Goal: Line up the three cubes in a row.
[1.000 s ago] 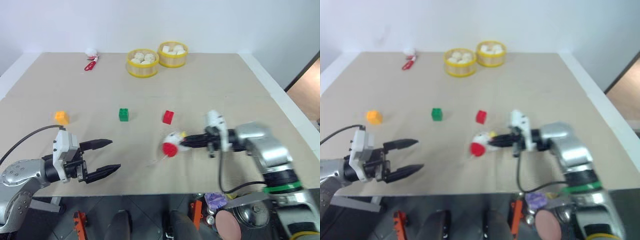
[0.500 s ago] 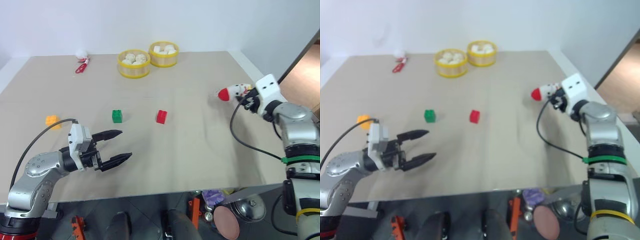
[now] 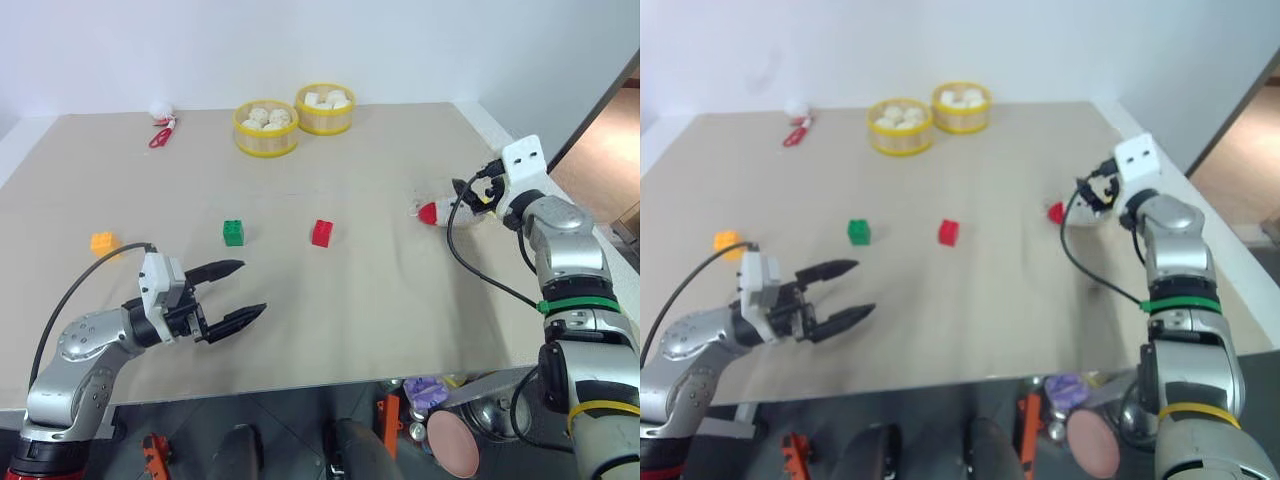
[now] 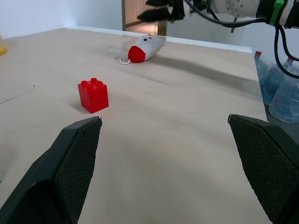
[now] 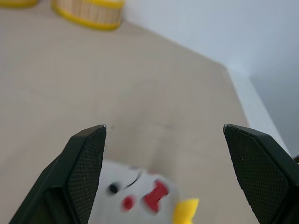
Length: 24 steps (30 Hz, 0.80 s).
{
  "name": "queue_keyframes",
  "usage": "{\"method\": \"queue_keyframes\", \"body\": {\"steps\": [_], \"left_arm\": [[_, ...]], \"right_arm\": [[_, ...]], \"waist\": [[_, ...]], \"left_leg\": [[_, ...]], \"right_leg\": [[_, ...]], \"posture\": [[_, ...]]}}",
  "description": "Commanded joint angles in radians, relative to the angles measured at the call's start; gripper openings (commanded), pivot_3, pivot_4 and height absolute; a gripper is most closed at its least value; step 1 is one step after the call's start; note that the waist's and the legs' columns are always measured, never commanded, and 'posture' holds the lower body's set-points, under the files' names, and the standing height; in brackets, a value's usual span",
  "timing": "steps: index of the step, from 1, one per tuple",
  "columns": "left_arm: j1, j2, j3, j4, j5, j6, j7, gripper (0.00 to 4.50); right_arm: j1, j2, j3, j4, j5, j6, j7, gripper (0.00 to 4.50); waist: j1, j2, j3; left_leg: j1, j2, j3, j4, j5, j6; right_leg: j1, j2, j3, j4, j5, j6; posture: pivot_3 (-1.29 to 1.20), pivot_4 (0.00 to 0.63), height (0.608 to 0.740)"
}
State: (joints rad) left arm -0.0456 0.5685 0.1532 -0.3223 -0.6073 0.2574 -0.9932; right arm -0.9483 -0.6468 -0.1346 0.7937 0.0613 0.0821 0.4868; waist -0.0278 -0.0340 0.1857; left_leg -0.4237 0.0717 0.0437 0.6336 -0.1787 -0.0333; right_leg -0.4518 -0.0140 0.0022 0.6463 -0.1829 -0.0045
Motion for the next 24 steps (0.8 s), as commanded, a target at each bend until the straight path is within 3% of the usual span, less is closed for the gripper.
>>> {"method": "queue_keyframes", "body": {"steps": [1,4,9,16,24], "left_arm": [[0.013,-0.001,0.034,-0.033,-0.014,-0.016,0.022,4.5],[0.034,0.015,0.059,-0.039,-0.033,-0.012,0.012,4.5],[0.053,0.058,0.073,-0.02,-0.02,-0.047,-0.056,4.5],[0.029,0.073,0.086,0.039,-0.009,-0.096,-0.096,4.5],[0.073,0.082,0.091,-0.028,-0.02,-0.084,-0.075,4.5]], "right_arm": [[-0.015,0.016,-0.041,-0.105,0.097,0.042,0.092,4.14],[0.103,0.028,0.019,-0.315,0.163,0.098,0.279,4.14],[0.227,0.031,0.11,-0.477,0.18,0.162,0.416,4.14],[0.179,0.088,0.179,-0.313,0.135,0.08,0.472,4.14],[0.1,0.165,0.215,-0.107,0.092,-0.024,0.532,4.14]], "waist": [[0.0,0.0,0.0],[0.0,0.0,0.0],[0.003,0.0,0.0],[0.001,0.0,0.0],[-0.001,0.0,0.0]], "left_leg": [[0.0,0.0,0.0,0.0,0.0,0.0],[0.0,0.0,0.0,-0.001,0.0,0.0],[0.0,0.001,-0.002,-0.002,0.0,0.0],[0.001,0.001,-0.002,0.002,0.0,0.001],[0.001,0.001,-0.002,0.0,-0.001,0.0]], "right_leg": [[0.0,0.0,0.0,0.0,0.0,0.0],[0.0,0.002,0.002,0.0,0.0,0.001],[0.0,0.004,0.002,0.0,-0.001,-0.001],[0.0,0.006,0.005,0.0,0.0,-0.001],[-0.001,0.009,0.011,0.0,0.0,-0.001]], "posture": [[0.0,0.15,0.74],[0.0,0.15,0.74],[0.0,0.15,0.74],[0.0,0.15,0.74],[0.0,0.15,0.74]]}}
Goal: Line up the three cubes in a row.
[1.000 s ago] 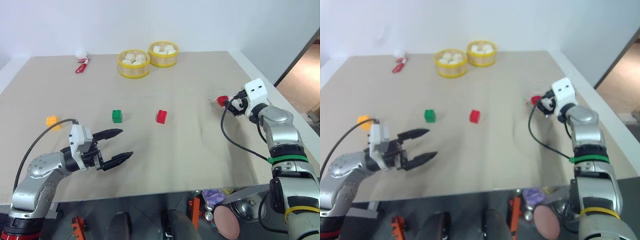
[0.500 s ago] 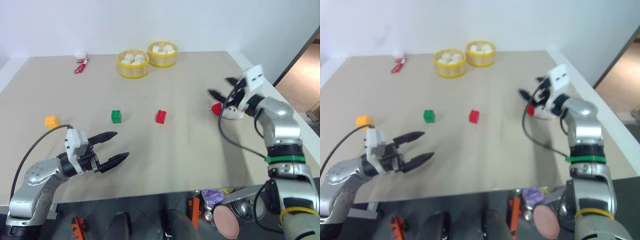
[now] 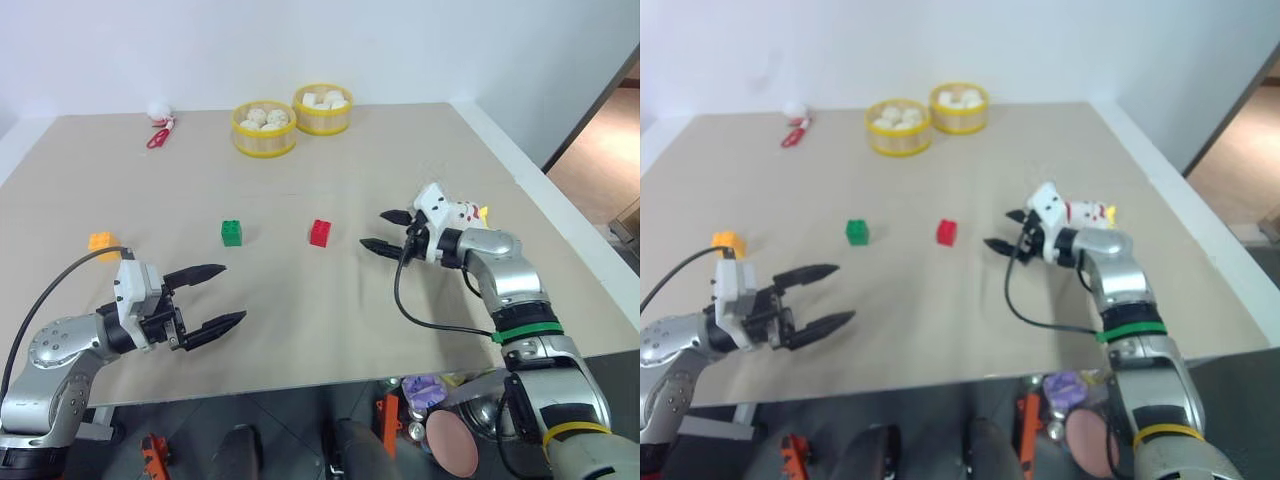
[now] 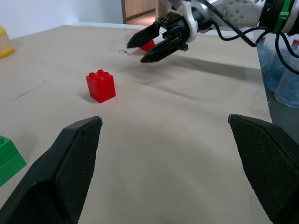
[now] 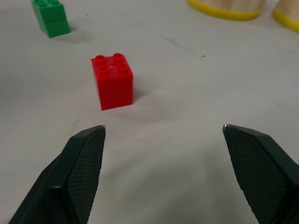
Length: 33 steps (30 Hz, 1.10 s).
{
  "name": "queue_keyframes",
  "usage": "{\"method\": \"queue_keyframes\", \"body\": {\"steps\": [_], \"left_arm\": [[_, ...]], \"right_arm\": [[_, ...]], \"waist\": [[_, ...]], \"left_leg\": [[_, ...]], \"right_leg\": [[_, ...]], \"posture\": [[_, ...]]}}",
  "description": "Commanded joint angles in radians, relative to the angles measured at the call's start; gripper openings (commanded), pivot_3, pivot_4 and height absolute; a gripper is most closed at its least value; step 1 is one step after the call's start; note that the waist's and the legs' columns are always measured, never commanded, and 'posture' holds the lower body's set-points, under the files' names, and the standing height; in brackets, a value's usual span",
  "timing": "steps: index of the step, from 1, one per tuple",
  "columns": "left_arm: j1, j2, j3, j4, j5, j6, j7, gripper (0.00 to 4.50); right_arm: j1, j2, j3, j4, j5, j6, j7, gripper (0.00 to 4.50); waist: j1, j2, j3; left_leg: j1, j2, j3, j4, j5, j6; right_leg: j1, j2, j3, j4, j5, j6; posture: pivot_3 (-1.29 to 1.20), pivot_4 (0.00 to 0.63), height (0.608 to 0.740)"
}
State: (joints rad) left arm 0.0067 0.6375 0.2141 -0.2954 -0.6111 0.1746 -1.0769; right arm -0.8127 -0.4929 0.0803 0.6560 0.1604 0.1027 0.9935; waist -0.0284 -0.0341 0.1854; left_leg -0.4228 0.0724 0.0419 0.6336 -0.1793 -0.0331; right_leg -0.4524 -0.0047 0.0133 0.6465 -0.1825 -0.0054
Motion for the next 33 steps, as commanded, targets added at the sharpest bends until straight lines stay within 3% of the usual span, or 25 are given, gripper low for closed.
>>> {"method": "queue_keyframes", "body": {"steps": [1,7,20,33], "left_arm": [[0.041,0.015,0.043,-0.073,-0.021,0.002,0.017,4.5],[0.138,0.028,0.1,-0.14,-0.049,0.013,0.035,4.5],[0.158,0.018,0.109,-0.195,-0.047,0.027,0.099,4.5],[0.201,0.005,0.132,-0.222,-0.054,0.019,0.149,4.5]], "right_arm": [[-0.035,0.021,0.001,0.036,-0.007,-0.046,0.035,4.14],[-0.016,0.059,0.003,0.027,0.0,-0.038,0.083,4.14],[-0.099,0.16,0.013,0.169,-0.042,-0.111,0.057,4.14],[-0.153,0.189,0.01,0.269,-0.06,-0.172,0.037,4.14]], "waist": [[-0.001,0.0,0.0],[-0.002,0.0,0.0],[-0.004,0.0,0.0],[-0.005,0.0,0.0]], "left_leg": [[0.0,0.0,0.0,0.0,0.0,0.0],[0.0,0.0,0.0,-0.001,-0.001,0.001],[0.0,0.0,0.0,0.0,-0.001,0.001],[0.0,0.0,0.0,0.0,-0.001,0.001]], "right_leg": [[0.0,0.0,0.0,0.0,0.0,0.0],[-0.001,0.001,0.002,0.0,0.0,0.0],[-0.001,0.002,0.003,0.0,0.0,0.0],[-0.001,0.002,0.003,0.0,0.0,0.0]], "posture": [[0.0,0.15,0.74],[0.0,0.15,0.74],[0.0,0.15,0.74],[0.0,0.15,0.74]]}}
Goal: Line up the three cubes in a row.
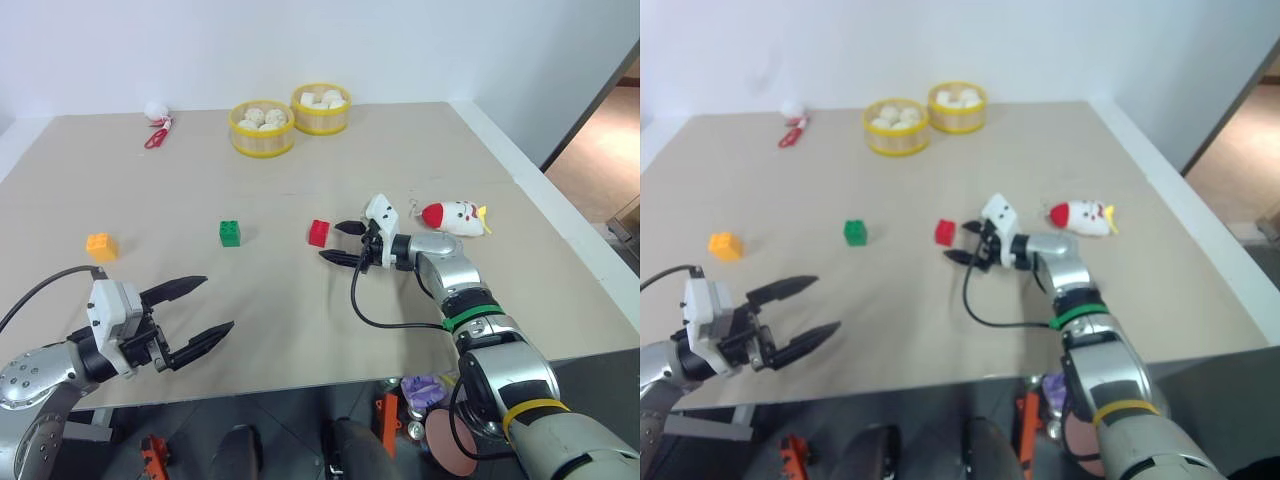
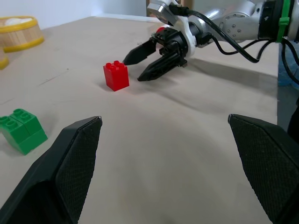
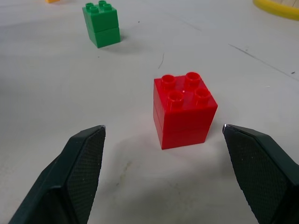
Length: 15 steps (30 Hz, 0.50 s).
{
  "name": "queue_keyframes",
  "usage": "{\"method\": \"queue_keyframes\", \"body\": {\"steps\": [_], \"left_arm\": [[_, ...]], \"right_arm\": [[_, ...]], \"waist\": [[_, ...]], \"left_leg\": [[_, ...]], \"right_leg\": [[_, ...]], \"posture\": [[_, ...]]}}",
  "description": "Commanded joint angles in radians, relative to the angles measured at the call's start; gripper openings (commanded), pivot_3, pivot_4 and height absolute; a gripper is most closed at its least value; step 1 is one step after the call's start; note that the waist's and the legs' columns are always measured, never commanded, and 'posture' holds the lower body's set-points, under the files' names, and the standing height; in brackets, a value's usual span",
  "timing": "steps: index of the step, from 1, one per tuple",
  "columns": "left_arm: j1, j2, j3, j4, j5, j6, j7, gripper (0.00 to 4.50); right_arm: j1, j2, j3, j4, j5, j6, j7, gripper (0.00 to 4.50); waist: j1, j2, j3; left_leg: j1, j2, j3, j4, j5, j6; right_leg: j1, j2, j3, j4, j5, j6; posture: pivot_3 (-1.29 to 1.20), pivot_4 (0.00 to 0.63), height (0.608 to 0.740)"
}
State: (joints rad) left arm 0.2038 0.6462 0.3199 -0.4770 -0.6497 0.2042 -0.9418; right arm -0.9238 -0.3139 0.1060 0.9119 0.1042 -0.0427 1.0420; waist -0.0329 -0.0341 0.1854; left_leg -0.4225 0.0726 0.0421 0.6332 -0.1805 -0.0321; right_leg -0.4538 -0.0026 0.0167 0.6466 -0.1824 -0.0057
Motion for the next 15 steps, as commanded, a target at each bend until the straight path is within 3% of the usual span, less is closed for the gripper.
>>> {"method": "queue_keyframes", "body": {"steps": [1,15], "left_arm": [[0.008,-0.004,0.028,-0.044,-0.016,-0.011,0.015,4.5],[0.018,-0.006,0.02,-0.08,-0.022,-0.005,0.062,4.5]], "right_arm": [[-0.046,0.014,-0.016,0.021,-0.007,-0.03,-0.017,4.14],[-0.109,0.045,-0.024,0.125,-0.033,-0.065,-0.08,4.14]], "waist": [[0.0,0.0,0.0],[-0.012,0.0,0.0]], "left_leg": [[0.0,0.0,0.0,0.0,0.0,0.0],[0.0,0.0,0.0,0.0,0.0,0.0]], "right_leg": [[0.0,0.0,0.0,0.0,0.0,0.0],[0.0,0.0,0.0,0.0,0.0,0.0]], "posture": [[0.0,0.15,0.74],[0.0,0.15,0.74]]}}
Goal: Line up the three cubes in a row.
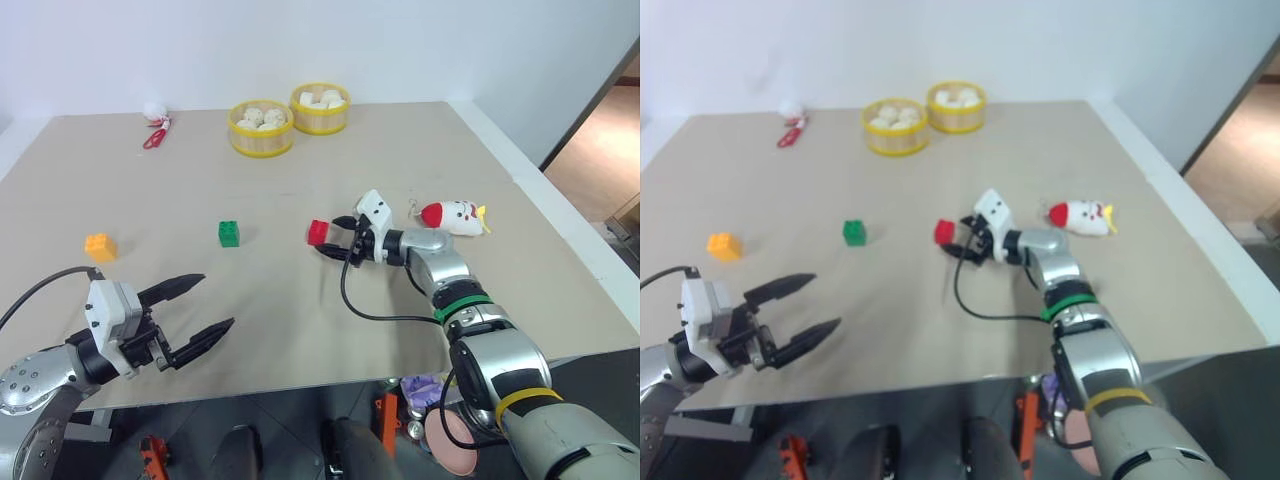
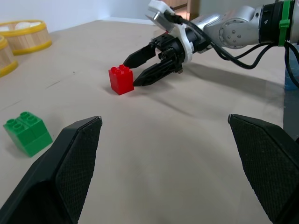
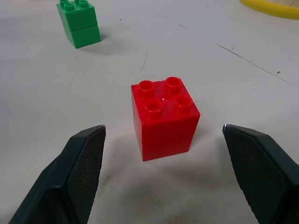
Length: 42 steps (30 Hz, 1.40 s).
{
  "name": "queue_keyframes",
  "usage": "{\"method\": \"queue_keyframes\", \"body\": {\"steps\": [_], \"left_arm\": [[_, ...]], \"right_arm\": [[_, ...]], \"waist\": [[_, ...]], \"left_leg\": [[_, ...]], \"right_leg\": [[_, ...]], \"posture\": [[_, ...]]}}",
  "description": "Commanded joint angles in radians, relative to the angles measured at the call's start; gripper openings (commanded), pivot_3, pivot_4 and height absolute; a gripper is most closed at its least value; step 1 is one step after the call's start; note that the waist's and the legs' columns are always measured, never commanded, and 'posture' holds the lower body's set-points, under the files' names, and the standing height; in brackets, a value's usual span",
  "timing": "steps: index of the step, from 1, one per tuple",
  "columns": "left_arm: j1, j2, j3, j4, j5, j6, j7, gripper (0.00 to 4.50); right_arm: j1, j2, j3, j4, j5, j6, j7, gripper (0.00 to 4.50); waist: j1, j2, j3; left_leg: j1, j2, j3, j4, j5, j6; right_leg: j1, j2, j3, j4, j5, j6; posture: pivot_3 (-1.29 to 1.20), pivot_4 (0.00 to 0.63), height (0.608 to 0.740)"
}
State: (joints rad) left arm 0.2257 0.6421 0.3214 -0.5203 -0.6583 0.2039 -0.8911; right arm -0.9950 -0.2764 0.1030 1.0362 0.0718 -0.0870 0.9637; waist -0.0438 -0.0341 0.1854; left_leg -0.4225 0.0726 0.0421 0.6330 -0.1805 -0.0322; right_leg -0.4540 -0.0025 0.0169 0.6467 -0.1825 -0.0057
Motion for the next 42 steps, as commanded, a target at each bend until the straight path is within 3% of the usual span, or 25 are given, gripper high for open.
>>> {"method": "queue_keyframes", "body": {"steps": [1,16,19,25,34,39,42], "left_arm": [[-0.005,-0.002,0.019,-0.038,-0.014,-0.004,0.013,4.5],[0.019,-0.01,0.022,-0.064,-0.019,-0.009,0.048,4.5],[0.03,-0.011,0.026,-0.072,-0.018,-0.012,0.055,4.5],[0.027,-0.01,0.026,-0.073,-0.017,-0.013,0.066,4.5],[-0.005,0.022,0.055,-0.007,-0.02,-0.018,0.017,4.5],[-0.04,0.029,0.06,0.036,-0.019,-0.016,-0.012,4.5],[-0.059,0.027,0.052,0.061,-0.013,-0.019,-0.029,4.5]], "right_arm": [[-0.039,0.011,-0.019,0.004,-0.003,-0.023,-0.001,4.14],[-0.082,0.066,-0.014,0.07,-0.045,-0.049,-0.051,4.14],[-0.084,0.062,-0.014,0.072,-0.044,-0.055,-0.039,3.34],[-0.097,0.052,-0.016,0.081,-0.049,-0.051,-0.036,1.27],[-0.103,-0.004,-0.033,0.033,-0.024,-0.031,0.028,1.27],[-0.014,-0.091,-0.016,-0.207,0.066,0.114,0.315,1.27],[0.118,-0.16,0.048,-0.462,0.09,0.206,0.453,1.27]], "waist": [[-0.001,0.0,0.0],[-0.002,0.0,0.0],[-0.002,0.0,0.0],[-0.002,0.0,0.0],[-0.002,0.0,0.0],[0.0,0.0,0.0],[0.001,0.0,0.0]], "left_leg": [[0.0,0.0,0.0,0.0,0.0,0.0],[0.0,0.0,0.0,0.0,0.0,0.0],[0.0,0.0,0.0,0.0,0.0,0.0],[0.0,0.0,0.0,0.0,0.0,0.0],[0.0,0.0,0.0,0.0,0.0,0.0],[0.0,0.0,0.0,-0.001,0.0,0.0],[0.0,0.0,0.0,-0.001,0.0,0.0]], "right_leg": [[0.0,0.0,0.0,0.0,0.0,0.0],[0.0,0.0,0.0,0.0,0.0,0.0],[0.0,0.0,0.0,0.0,0.0,0.0],[0.0,0.0,0.0,0.0,0.0,0.0],[0.0,0.0,0.0,0.0,0.0,0.0],[-0.001,0.0,0.0,0.0,0.0,0.0],[0.0,0.0,0.0,0.0,0.0,0.0]], "posture": [[0.0,0.15,0.74],[0.0,0.15,0.74],[0.0,0.15,0.74],[0.0,0.15,0.74],[0.0,0.15,0.74],[0.0,0.15,0.74],[0.0,0.15,0.74]]}}
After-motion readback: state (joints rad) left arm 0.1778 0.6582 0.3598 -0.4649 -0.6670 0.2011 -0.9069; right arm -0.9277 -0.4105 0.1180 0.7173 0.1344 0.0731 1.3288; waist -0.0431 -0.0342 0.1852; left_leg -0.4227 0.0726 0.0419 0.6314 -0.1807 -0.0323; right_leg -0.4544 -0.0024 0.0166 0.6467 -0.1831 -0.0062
